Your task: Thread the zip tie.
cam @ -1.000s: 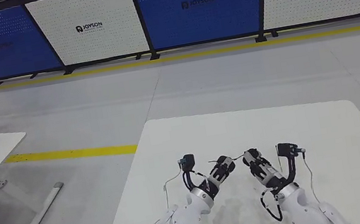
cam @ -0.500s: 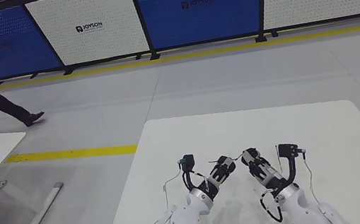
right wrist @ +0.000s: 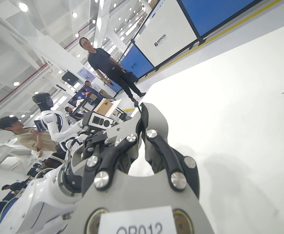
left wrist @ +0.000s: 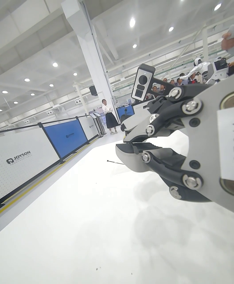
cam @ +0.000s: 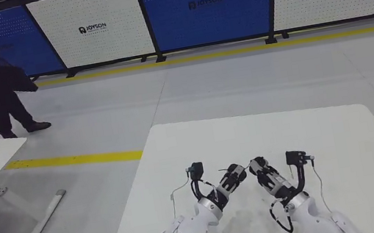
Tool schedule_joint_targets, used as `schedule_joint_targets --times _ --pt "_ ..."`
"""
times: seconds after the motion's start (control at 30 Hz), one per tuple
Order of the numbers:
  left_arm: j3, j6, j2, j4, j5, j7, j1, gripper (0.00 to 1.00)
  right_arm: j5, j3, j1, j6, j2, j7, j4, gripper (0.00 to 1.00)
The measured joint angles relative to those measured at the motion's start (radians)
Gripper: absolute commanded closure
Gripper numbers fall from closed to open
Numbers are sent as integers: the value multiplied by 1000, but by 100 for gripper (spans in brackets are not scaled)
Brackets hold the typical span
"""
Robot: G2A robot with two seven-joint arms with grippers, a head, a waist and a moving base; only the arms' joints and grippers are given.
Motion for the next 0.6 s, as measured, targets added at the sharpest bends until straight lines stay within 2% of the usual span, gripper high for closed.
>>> schedule_joint_targets --times 0.13,0.27,0.3,0.33,0.4,0.53,0.6 --pt "0 -1 -1 0 3 1 1 100 7 12 -12 -24 2 -12 -2 100" --pt "1 -3 -1 -2 3 3 1 100 16 17 -11 -11 3 5 5 100" --pt "1 -3 -2 -2 3 4 1 100 20 17 -10 -8 3 9 6 95" --pt "2 -3 -2 -1 4 5 0 100 22 17 -9 -6 2 12 7 85" --pt "2 -1 -3 3 5 8 -2 100 23 15 -6 -2 2 17 9 81" --pt "2 2 -4 11 3 10 -5 100 16 14 -4 2 2 14 9 85" --pt "1 3 -4 12 2 11 -6 100 14 13 -5 2 1 11 8 96"
